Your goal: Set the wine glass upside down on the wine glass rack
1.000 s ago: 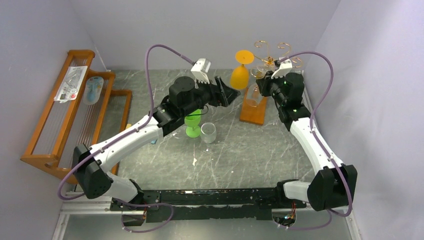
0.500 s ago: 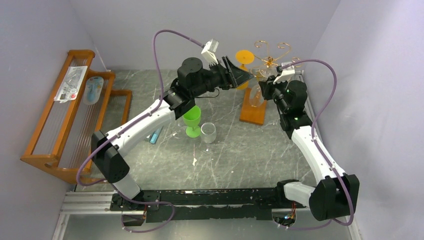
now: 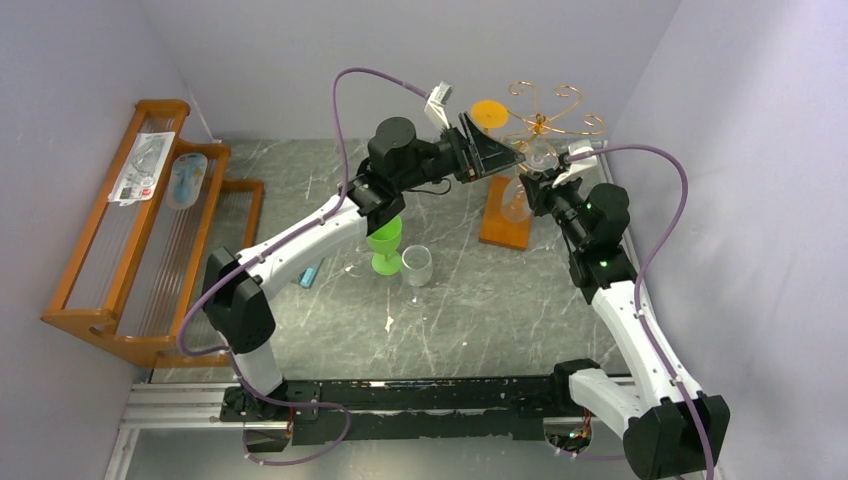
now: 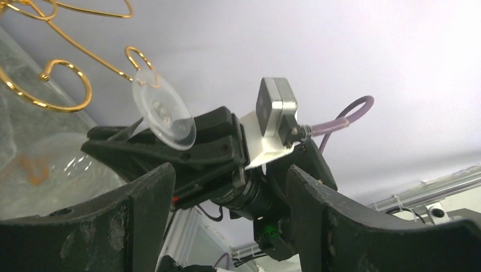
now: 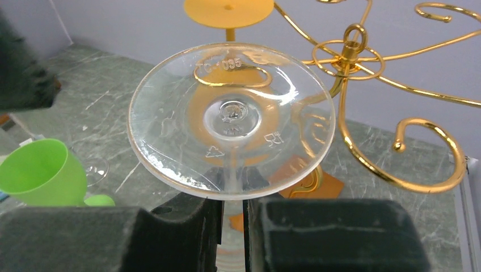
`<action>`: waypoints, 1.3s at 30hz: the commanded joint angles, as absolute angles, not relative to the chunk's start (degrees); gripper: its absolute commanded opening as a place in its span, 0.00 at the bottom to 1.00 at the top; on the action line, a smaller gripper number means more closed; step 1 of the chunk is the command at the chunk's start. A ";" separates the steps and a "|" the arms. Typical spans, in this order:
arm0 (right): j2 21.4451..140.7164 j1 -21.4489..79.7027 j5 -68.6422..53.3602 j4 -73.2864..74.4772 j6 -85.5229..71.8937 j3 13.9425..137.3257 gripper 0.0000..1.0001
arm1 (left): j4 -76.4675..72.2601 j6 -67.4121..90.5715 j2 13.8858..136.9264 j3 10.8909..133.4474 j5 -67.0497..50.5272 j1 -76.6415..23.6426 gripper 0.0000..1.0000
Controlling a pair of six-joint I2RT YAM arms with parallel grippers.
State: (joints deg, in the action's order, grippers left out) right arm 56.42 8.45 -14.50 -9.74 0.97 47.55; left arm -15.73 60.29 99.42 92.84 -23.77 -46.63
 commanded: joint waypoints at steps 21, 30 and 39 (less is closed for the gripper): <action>48.07 8.36 -24.73 -13.74 4.85 42.72 0.00 | -13.88 66.94 103.76 95.75 -21.64 -46.58 0.44; 47.99 8.41 -24.95 -12.60 5.36 43.48 0.00 | -16.63 68.42 104.97 95.91 -30.00 -46.58 0.32; 47.79 8.34 -24.40 -12.50 3.98 44.05 0.00 | -16.85 67.27 107.54 98.32 -34.97 -46.53 0.05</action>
State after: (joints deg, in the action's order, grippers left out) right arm 48.73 8.36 -23.90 -9.69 4.54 42.94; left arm -14.98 67.46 105.67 96.09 -30.13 -46.54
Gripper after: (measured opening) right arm 0.167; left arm 0.101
